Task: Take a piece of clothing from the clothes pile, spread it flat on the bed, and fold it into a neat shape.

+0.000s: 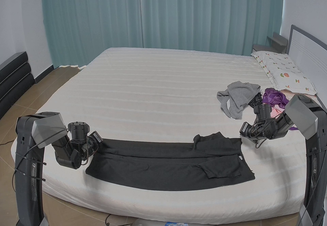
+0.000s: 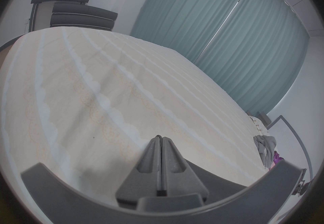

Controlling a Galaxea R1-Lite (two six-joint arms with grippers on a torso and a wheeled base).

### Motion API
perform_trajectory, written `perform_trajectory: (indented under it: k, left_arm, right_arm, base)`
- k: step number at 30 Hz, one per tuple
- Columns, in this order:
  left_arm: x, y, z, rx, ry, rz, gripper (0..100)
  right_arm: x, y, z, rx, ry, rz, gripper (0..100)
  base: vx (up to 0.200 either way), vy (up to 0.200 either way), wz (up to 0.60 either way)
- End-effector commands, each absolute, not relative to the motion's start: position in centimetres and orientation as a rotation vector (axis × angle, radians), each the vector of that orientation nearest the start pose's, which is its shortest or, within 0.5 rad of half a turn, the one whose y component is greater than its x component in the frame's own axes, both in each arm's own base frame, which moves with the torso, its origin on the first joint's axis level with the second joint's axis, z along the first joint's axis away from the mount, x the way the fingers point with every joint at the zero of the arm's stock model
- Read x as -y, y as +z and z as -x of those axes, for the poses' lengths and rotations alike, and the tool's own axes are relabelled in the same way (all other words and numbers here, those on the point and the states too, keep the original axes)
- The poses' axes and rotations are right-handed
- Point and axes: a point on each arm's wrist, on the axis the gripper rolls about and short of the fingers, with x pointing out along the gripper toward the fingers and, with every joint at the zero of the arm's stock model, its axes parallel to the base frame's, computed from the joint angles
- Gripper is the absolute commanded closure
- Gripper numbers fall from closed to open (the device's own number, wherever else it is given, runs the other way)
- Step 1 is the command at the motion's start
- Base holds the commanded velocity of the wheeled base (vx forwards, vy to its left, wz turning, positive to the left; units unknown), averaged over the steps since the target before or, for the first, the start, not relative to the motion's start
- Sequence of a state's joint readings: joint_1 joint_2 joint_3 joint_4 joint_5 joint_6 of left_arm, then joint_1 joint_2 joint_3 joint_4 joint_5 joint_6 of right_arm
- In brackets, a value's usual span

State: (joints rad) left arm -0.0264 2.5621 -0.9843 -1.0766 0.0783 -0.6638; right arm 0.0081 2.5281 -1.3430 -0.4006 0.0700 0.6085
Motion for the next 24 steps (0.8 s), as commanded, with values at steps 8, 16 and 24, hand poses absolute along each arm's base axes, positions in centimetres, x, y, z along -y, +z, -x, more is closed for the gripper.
perform_trajectory:
  k: [8, 16, 24]
  left_arm:
    - [0.9, -6.3, -41.1, -0.481, 0.221, 0.63, 0]
    - [0.2, -1.9, -38.2, -0.461, 0.233, 0.741, 0]
    - [0.6, 0.3, -34.3, -0.514, 0.22, 0.825, 0]
  right_arm:
    - [-0.7, -3.5, -45.4, -0.787, -0.157, -0.6, 0]
    - [-2.2, 0.9, -45.1, -0.718, -0.106, -0.605, 0]
    - [-6.0, 4.7, -39.2, -0.772, -0.109, -0.762, 0]
  base:
    - [0.0, 0.0, 0.0]
    - [0.0, 0.0, 0.0]
    - [0.0, 0.0, 0.0]
